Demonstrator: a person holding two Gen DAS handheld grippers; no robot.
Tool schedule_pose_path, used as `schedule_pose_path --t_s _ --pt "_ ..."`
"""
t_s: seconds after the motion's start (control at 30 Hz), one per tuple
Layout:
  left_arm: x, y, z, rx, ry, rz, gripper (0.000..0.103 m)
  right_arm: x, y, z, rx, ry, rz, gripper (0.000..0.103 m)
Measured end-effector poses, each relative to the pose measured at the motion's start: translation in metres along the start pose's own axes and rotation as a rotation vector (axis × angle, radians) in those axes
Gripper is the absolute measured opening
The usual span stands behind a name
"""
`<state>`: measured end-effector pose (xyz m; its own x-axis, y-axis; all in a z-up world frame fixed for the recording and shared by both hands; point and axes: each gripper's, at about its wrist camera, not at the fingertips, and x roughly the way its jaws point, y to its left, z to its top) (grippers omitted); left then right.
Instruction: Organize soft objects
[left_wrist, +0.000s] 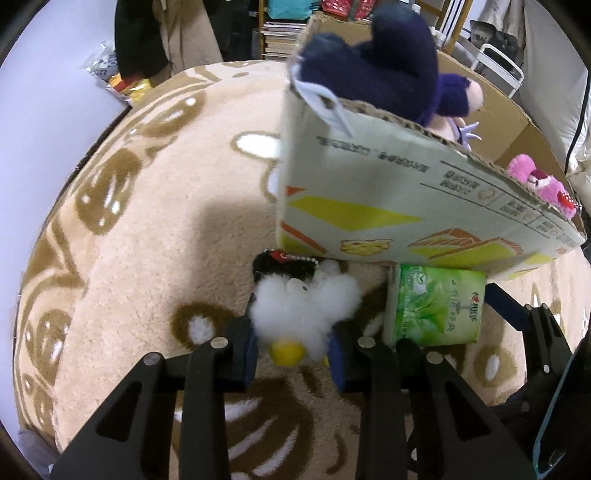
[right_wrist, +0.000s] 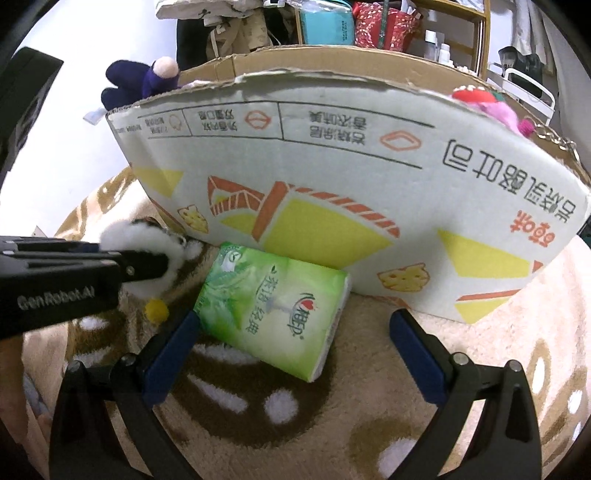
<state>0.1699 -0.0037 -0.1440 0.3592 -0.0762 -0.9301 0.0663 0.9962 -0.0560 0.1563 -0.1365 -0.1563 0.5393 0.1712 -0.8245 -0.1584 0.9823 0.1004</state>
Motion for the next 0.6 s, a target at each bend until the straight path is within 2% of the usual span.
schedule_pose_path --t_s 0.1,0.2,0.43,0.5,0.57,0.6 --pt "-0.006 -0.002 0.002 0.000 -0.022 0.022 0.029 0.000 0.005 -0.002 -0.007 0.008 -0.026 0.103" --pt "-0.010 -0.002 0.003 -0.005 -0.035 0.033 0.029 -0.001 0.013 -0.001 -0.016 0.000 -0.010 0.103" --pt "-0.017 -0.004 0.001 -0.009 -0.058 0.045 0.029 0.007 0.008 0.000 0.061 0.022 -0.019 0.103" --pt "-0.018 -0.003 0.001 -0.011 -0.063 0.043 0.029 0.004 0.003 0.000 0.080 0.014 -0.017 0.099" --pt "-0.021 -0.002 -0.001 -0.011 -0.075 0.038 0.029 0.001 -0.001 -0.001 0.086 0.012 -0.020 0.084" --pt "-0.024 -0.003 -0.002 -0.009 -0.081 0.037 0.029 -0.001 -0.003 -0.002 0.090 0.009 -0.022 0.084"
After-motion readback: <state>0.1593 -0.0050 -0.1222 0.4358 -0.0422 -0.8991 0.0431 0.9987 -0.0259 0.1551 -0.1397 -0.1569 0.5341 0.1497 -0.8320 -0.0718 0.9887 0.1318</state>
